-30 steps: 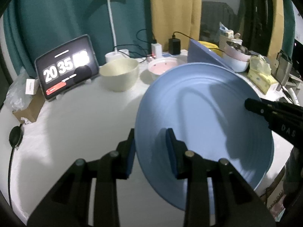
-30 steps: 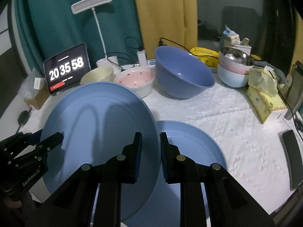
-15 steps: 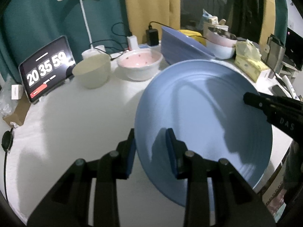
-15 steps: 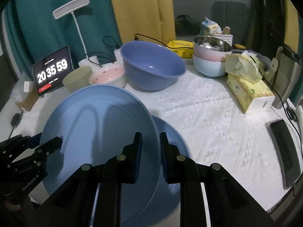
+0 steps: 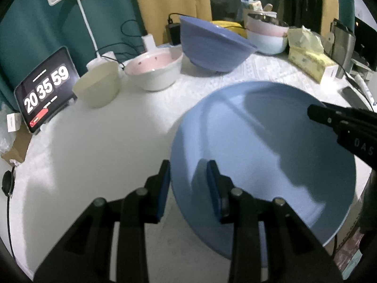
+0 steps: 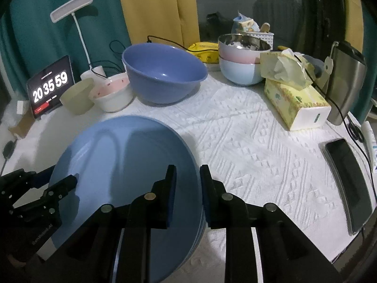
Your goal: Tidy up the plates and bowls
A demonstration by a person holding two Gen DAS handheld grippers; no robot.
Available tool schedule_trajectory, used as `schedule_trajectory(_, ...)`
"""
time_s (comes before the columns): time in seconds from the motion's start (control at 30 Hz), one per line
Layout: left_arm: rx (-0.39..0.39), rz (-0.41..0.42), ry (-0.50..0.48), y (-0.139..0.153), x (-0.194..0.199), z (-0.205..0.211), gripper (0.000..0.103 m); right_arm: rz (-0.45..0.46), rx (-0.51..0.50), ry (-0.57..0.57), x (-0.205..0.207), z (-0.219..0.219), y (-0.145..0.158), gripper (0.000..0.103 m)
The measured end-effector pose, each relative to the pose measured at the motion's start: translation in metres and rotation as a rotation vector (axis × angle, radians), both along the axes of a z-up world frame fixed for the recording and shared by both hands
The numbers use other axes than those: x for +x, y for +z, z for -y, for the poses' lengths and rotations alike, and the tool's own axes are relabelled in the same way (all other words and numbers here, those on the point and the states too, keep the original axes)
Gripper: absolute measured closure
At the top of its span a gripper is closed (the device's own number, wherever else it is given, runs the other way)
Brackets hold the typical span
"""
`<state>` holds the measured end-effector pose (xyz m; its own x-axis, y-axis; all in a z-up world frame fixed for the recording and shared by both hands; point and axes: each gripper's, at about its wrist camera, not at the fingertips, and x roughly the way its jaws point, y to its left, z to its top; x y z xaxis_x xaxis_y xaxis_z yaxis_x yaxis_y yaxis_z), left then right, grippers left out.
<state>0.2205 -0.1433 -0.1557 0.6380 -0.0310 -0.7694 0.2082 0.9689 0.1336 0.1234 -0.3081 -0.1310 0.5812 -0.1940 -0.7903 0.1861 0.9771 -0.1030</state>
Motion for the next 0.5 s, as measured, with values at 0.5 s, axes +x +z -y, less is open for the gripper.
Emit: schedule_trajectory(0.5,-0.050,0.039,0.077,0.013,0.003,-0.023,0.057,0.003,-0.001,-0.007,-0.004,0.008,-0.001,0.050)
